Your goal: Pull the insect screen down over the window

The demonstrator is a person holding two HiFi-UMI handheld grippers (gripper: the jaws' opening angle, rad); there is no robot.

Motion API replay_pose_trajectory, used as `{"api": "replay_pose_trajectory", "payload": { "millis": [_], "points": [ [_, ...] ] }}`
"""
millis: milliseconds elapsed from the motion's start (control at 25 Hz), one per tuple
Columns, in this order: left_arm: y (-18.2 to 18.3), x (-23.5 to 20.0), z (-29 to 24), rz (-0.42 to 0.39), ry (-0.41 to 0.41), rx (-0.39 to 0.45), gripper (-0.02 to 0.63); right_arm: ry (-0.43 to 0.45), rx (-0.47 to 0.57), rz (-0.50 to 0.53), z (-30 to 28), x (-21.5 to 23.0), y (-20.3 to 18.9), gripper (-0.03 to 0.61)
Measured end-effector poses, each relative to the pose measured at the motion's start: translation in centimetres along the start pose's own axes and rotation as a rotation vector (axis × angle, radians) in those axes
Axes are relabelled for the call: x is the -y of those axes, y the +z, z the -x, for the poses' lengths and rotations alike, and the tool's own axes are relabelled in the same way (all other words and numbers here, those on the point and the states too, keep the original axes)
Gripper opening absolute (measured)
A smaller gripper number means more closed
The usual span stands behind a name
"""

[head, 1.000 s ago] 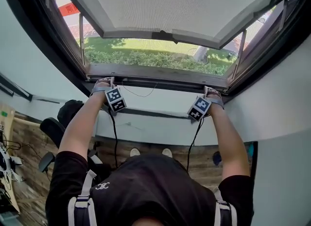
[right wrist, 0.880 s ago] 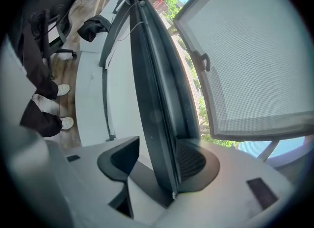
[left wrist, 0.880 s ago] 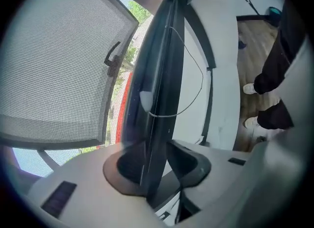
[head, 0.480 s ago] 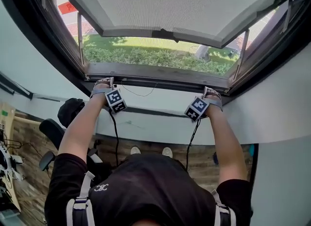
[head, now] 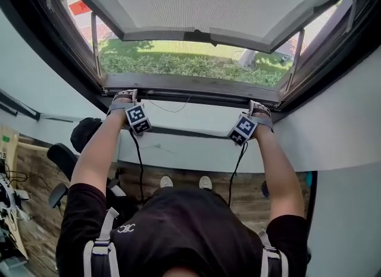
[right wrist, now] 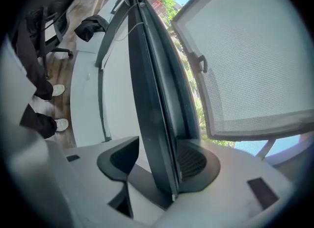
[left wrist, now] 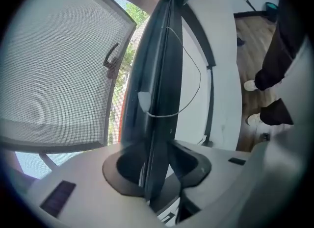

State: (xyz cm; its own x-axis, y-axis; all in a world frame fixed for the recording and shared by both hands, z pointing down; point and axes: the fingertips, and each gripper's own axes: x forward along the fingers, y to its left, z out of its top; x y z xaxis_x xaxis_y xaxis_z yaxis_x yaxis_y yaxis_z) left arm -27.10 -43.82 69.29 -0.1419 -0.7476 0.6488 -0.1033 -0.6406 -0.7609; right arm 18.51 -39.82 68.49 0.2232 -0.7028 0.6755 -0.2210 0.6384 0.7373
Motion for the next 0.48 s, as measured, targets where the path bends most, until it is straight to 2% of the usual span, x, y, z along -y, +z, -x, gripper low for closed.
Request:
{"api": "replay_pose_trajectory", "payload": {
  "millis": [120, 280, 480],
  "points": [
    [-0.1, -0.1, 0.4, 0.027, -0.001, 0.0, 0.147, 0.035, -0.012, -0.057, 1.5, 0.1, 0.0, 0.238],
    [-0.3, -0.1, 0.5, 0.074, -0.004, -0.013, 0.152, 0.01, 0.004, -0.053, 1.0, 0.3, 0.0, 0.233],
    [-0.6, -1.3, 1.4, 0.129, 0.075, -0.044, 0.121, -0.01, 0.077, -0.138, 2.3, 0.9, 0.8, 0.221]
  ]
}}
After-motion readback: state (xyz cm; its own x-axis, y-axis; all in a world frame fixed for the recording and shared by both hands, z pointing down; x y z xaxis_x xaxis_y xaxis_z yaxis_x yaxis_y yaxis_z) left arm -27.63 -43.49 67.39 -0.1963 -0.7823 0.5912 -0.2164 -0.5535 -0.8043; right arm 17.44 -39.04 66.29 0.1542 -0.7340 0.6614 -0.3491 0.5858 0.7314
